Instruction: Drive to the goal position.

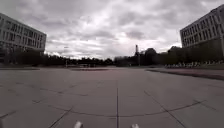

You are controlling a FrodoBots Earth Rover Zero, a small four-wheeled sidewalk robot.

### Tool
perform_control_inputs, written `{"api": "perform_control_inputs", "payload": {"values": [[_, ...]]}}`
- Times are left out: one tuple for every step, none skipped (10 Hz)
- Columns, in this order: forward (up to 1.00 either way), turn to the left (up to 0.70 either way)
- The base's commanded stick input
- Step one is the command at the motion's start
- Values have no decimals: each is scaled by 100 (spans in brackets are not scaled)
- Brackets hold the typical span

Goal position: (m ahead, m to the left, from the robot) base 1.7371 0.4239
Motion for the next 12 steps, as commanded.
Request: {"api": "perform_control_inputs", "payload": {"values": [[0,0],[65,0],[70,0],[70,0],[70,0],[70,0],[70,0],[70,0],[70,0],[70,0],[70,0],[70,0]]}}
